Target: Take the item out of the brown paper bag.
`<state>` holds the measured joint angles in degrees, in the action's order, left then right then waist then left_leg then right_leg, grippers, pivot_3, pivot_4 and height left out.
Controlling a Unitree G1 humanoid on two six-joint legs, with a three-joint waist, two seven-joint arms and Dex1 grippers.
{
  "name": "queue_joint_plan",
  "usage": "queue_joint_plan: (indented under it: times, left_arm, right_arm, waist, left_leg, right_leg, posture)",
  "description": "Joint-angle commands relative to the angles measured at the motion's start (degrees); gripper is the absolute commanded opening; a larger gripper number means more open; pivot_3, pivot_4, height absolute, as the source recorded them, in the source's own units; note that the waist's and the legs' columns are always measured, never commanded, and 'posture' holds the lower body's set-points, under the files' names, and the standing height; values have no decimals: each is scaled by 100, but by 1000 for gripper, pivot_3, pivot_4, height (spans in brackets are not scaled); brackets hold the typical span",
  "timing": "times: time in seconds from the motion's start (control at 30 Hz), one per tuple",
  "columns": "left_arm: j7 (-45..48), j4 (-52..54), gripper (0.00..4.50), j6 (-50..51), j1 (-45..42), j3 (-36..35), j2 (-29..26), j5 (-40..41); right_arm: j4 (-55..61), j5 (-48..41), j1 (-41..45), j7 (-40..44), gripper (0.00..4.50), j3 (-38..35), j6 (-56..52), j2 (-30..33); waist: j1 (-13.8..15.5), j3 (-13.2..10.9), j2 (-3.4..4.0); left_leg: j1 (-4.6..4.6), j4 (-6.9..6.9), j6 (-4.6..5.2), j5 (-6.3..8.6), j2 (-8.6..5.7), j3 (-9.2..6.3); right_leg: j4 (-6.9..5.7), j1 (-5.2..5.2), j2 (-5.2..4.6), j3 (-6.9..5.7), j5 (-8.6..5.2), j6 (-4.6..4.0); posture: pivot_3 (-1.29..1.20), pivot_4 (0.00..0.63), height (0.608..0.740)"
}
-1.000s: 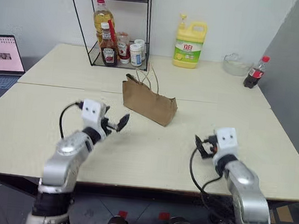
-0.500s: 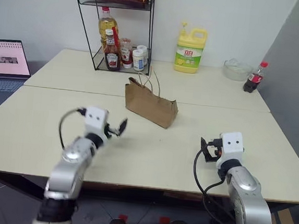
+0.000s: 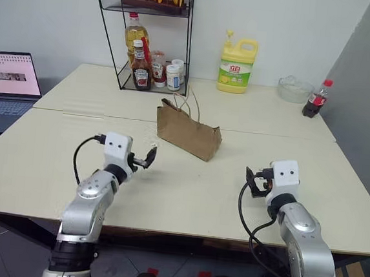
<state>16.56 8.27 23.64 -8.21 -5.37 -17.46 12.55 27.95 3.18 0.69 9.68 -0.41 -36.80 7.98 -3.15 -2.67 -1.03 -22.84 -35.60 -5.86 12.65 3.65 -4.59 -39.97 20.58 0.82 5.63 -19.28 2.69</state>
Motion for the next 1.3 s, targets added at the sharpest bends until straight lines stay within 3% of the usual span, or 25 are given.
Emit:
queue_joint_plan:
  times: [0.03, 1.03, 1.07, 1.1, 1.13, 1.2, 1.3]
  left_arm:
    - [-67, 432, 4500, -1, -19, -12, 1, -35]
    - [-14, 155, 4500, -139, -248, -87, -150, -73]
    - [-21, 105, 4500, -168, -261, -78, -134, -87]
    - [-29, 56, 4500, -194, -277, -67, -117, -105]
    - [-39, 34, 4500, -190, -310, -60, -104, -114]
    - [-22, 48, 4500, -172, -357, -57, -97, -96]
    - [20, 65, 4500, -178, -354, -80, -128, -86]
  right_arm:
    - [124, -58, 120, -45, 4455, 22, 38, -3]
    - [8, -184, 326, 8, 4455, 7, 87, 153]
    - [2, -185, 305, 18, 4455, 1, 105, 170]
    - [-9, -179, 284, 19, 4455, -7, 120, 186]
    - [-8, -173, 275, -5, 4455, -30, 103, 186]
    - [18, -187, 291, -42, 4455, -51, 57, 165]
    - [43, -213, 316, -11, 4455, 24, 52, 177]
  waist:
    - [3, 1, 0]
    - [3, 9, 2]
    - [4, -38, -7]
    - [9, -234, -3]
    - [5, -337, -6]
    - [3, -401, 14]
    - [25, -436, 17]
  left_leg:
    - [0, 0, 0, 0, 0, 0]
    - [4, 0, 1, 1, 0, 0]
    - [4, 0, 1, 1, 0, -1]
    - [1, 1, 1, 3, 0, -1]
    - [78, 1, 11, 8, 3, 1]
    - [56, 17, 15, 5, 1, 6]
    - [19, 9, 14, 5, 2, 2]
  right_leg:
    - [0, 0, 1, 0, 0, 0]
    - [2, -6, 1, 0, 0, 0]
    - [2, -6, 0, -1, 0, 0]
    - [5, -4, 0, -1, -2, -2]
    - [10, -66, -1, -1, -9, 3]
    - [23, -55, 2, 12, -25, 41]
    - [12, -29, 1, 6, -13, 12]
  posture:
    - [0, 0, 740]
    - [0, 0, 740]
    - [0, 150, 740]
    - [0, 150, 740]
    - [0, 150, 740]
    - [0, 150, 740]
    - [0, 150, 740]
